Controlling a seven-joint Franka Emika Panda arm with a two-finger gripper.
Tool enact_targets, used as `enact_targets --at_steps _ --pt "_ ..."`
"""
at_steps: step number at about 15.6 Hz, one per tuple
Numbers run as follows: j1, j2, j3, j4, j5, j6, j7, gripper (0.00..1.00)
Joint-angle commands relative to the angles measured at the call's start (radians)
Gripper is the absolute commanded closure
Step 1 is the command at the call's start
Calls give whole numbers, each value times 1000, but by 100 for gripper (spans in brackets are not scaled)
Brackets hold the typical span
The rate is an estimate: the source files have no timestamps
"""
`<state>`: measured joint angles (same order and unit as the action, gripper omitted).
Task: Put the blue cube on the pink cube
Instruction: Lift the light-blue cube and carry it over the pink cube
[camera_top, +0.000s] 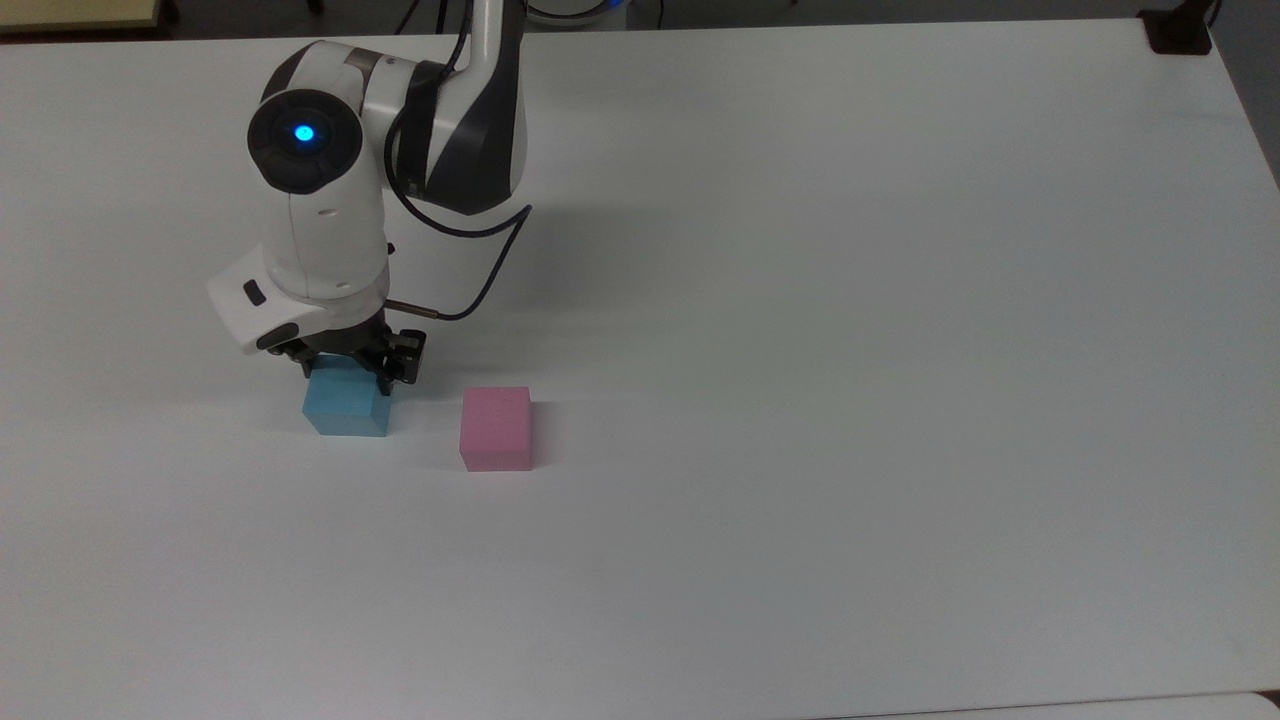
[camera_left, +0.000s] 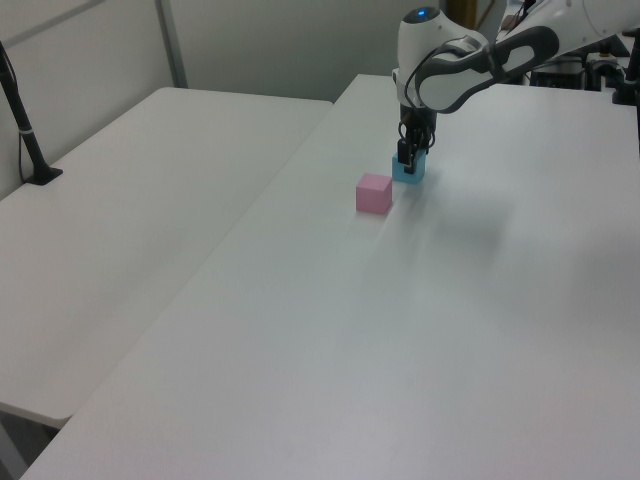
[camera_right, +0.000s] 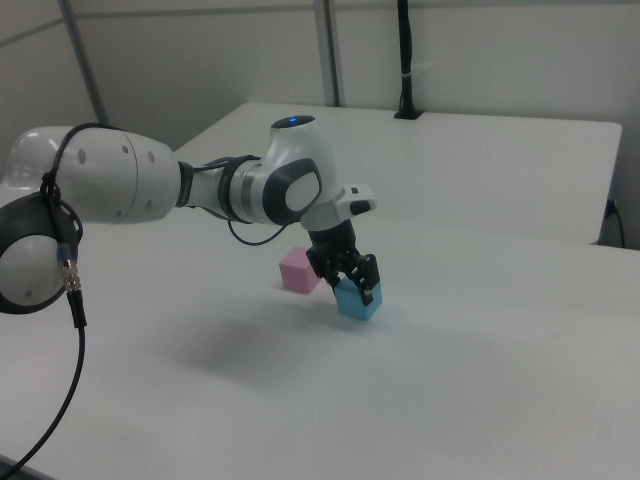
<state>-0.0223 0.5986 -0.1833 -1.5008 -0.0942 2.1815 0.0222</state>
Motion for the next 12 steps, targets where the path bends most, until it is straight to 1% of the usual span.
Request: enact_targets --at_steps 1,3,5,6,7,9,10,11,12 --pt "28 7 -1 11 -16 12 108 82" --pt "28 -8 1 55 -1 -15 111 82" --pt "30 -29 4 108 -1 -135 110 81" --pt "33 -31 16 132 -1 -162 111 81" --pt "31 -39 59 143 -2 -167 114 80" --pt "33 -43 100 143 -5 -167 137 79" --pt "38 -43 114 143 -5 -167 150 78" --pt "56 -43 122 143 -10 -166 162 73" --pt "79 -42 122 142 -13 -163 170 71"
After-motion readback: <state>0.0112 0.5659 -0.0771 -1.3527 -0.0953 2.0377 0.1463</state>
